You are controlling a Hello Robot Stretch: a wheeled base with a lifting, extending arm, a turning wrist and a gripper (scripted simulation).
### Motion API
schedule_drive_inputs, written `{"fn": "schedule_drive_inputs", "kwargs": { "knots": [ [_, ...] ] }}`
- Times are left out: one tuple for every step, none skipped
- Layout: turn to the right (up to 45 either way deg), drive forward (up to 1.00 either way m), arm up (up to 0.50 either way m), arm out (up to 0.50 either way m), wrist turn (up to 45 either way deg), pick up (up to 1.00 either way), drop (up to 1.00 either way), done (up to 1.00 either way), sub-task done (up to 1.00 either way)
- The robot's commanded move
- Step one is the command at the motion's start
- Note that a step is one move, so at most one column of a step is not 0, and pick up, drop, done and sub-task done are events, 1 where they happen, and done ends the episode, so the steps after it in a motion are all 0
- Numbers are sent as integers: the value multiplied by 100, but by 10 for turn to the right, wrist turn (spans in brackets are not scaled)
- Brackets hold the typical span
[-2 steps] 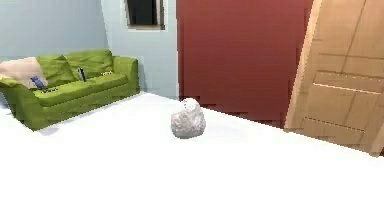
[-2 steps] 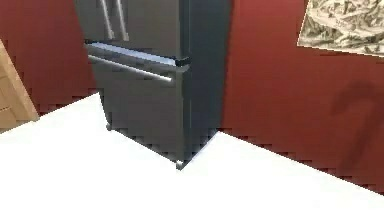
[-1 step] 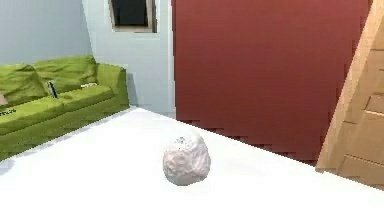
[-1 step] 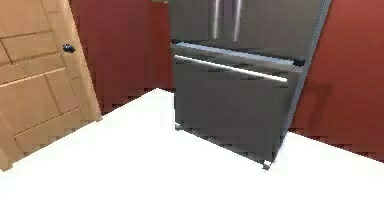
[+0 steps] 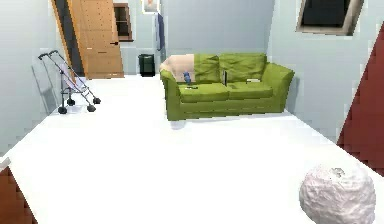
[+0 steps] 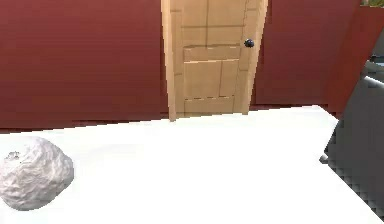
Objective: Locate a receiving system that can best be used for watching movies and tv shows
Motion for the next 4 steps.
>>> {"fn": "schedule_drive_inputs", "kwargs": {
  "knots": [
    [-60,0,0,0,0,0,0,0,0],
    [0,100,0,0,0,0,0,0,0],
    [-180,0,0,0,0,0,0,0,0],
    [0,100,0,0,0,0,0,0,0]
  ]
}}
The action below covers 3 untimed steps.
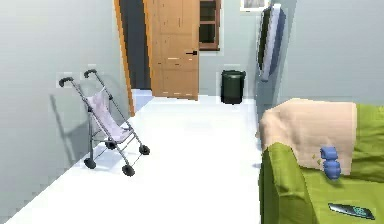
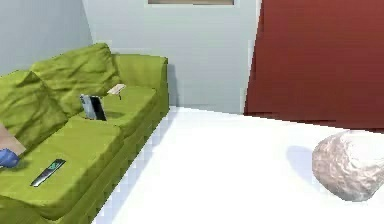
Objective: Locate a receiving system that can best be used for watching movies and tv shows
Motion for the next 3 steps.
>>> {"fn": "schedule_drive_inputs", "kwargs": {
  "knots": [
    [-30,0,0,0,0,0,0,0,0],
    [0,90,0,0,0,0,0,0,0],
    [360,0,0,0,0,0,0,0,0]
  ]
}}
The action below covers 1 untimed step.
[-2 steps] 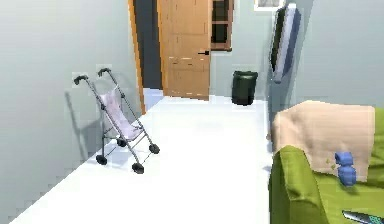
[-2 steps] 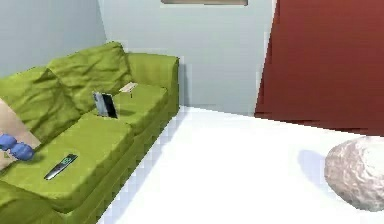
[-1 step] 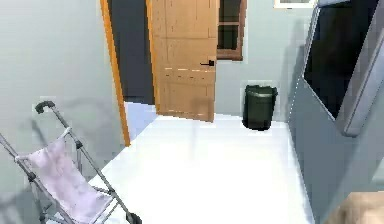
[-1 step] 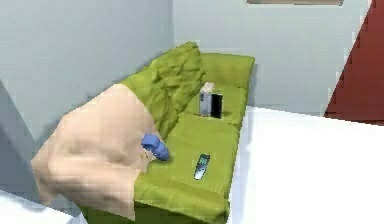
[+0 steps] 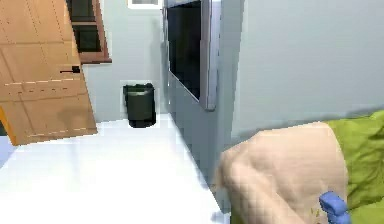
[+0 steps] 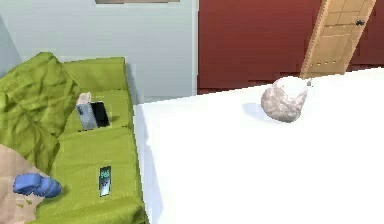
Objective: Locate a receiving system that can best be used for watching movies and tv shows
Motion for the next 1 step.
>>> {"fn": "schedule_drive_inputs", "kwargs": {
  "knots": [
    [0,0,0,0,0,0,0,100,0]
  ]
}}
